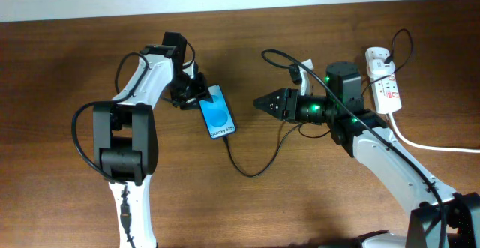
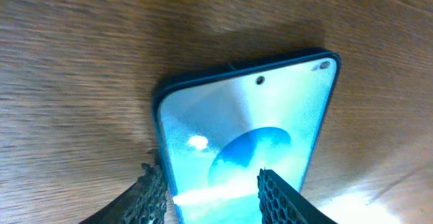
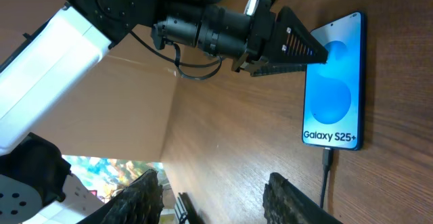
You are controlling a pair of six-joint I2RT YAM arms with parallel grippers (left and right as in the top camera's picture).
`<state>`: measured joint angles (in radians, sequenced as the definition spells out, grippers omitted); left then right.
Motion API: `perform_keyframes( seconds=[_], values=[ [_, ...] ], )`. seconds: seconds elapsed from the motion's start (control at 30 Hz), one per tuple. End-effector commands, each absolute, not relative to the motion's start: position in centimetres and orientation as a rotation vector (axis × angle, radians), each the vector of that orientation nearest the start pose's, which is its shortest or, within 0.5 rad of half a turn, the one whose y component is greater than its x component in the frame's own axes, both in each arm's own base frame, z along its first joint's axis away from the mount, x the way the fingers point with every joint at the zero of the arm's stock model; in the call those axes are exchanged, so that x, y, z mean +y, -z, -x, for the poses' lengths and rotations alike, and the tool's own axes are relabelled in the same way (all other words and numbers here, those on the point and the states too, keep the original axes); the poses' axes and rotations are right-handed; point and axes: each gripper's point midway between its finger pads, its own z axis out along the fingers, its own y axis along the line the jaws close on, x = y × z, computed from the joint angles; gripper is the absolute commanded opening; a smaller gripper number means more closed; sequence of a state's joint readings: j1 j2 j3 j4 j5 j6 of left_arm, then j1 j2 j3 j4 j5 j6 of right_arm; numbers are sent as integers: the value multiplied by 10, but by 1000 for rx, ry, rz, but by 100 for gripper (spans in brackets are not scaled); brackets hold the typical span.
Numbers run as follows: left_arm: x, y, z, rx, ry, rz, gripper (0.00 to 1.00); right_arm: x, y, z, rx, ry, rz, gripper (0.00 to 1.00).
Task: Plug charger to phone and switch on socket
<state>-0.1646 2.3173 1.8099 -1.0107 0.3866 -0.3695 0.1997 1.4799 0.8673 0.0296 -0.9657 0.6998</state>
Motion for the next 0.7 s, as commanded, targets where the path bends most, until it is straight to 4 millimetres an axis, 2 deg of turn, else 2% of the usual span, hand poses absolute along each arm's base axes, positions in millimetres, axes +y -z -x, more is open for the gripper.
perform_keyframes(
  seconds=[0.0, 0.17, 0.27, 0.33, 0.43, 0.57, 0.67],
  values=[
    [-109, -7, -445, 3120, 346, 310, 48, 211, -199, -341, 2236, -1516, 80, 52],
    [-105, -39, -457, 3047, 312, 252, 48, 211, -199, -341, 2237, -1517, 80, 52],
    [-104, -69, -463, 2976, 310, 212, 48, 211, -198, -339, 2244, -1523, 77, 51],
    [-103, -108, -465, 2890, 313, 152, 48, 211, -200, -338, 2242, -1527, 82, 51],
    [-102, -151, -464, 2796, 327, 128, 49, 211, -204, -337, 2230, -1522, 92, 51],
    [-101, -204, -456, 2680, 350, 110, 55, 208, -208, -334, 2210, -1467, 151, 51],
    [-100, -229, -450, 2626, 360, 102, 60, 200, -204, -331, 2238, -1370, 142, 51]
  ],
)
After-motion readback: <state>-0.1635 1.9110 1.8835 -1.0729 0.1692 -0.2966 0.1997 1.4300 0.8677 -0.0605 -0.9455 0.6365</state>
